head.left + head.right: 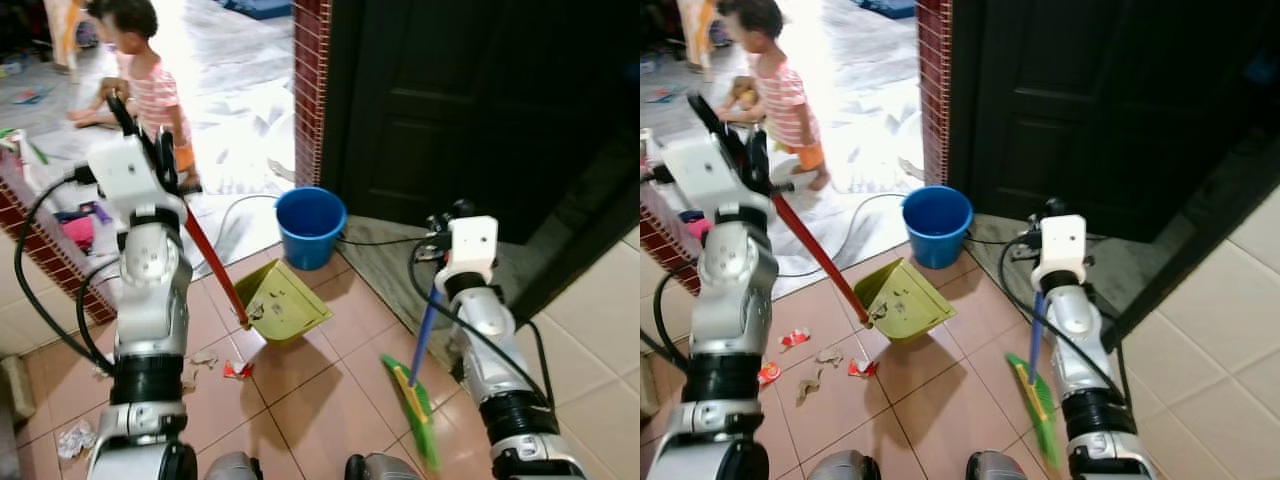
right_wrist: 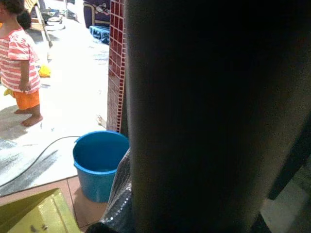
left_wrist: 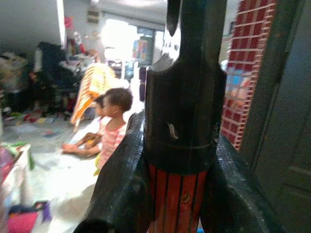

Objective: Sweep floor

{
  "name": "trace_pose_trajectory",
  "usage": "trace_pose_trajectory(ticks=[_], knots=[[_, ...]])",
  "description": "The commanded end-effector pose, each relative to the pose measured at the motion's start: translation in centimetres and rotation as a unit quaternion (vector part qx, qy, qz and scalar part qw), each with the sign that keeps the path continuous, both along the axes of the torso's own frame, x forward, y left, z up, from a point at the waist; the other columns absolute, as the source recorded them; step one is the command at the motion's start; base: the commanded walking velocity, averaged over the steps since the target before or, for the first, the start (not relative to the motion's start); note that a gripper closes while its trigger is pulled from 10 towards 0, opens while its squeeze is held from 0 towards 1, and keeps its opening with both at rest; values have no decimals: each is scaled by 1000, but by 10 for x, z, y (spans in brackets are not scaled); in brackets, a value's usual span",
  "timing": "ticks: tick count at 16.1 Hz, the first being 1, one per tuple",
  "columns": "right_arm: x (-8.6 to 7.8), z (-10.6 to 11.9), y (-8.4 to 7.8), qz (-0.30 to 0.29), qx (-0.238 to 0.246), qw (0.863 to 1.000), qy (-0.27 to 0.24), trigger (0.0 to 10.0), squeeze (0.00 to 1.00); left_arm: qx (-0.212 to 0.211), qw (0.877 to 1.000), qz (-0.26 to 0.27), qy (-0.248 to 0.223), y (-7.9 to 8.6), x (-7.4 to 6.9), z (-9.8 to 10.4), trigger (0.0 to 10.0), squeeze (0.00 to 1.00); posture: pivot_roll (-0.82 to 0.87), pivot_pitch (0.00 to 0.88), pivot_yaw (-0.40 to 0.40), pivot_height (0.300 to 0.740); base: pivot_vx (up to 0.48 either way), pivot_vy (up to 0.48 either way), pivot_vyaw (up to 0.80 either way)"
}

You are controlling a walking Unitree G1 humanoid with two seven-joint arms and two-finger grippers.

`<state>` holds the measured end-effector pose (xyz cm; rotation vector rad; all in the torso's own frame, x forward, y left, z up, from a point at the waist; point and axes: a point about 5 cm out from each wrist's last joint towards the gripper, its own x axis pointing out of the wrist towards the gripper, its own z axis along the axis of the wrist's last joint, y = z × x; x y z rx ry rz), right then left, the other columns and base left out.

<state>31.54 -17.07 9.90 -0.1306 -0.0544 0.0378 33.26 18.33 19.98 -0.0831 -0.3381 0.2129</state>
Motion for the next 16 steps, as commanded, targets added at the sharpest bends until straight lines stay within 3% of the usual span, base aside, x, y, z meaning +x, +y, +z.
trace_pose_trajectory(ticks=[1, 7, 16], knots=[[0, 3, 4, 6, 5, 1000, -8, 10000, 0, -3, 998, 12, -65, 5, -1, 34, 10000, 0, -23, 0, 2, 740, 240, 0, -425], [3, 7, 6, 17, -4, 1000, -14, 10000, 0, -22, 991, 17, -131, 10, 2, 77, 10000, 0, -27, 0, -3, 740, 394, 0, -72], [5, 10, 10, 25, -6, 999, -20, 10000, 0, -23, 991, 44, -125, 16, 5, 72, 10000, 0, -32, 0, -4, 740, 472, 0, 0]])
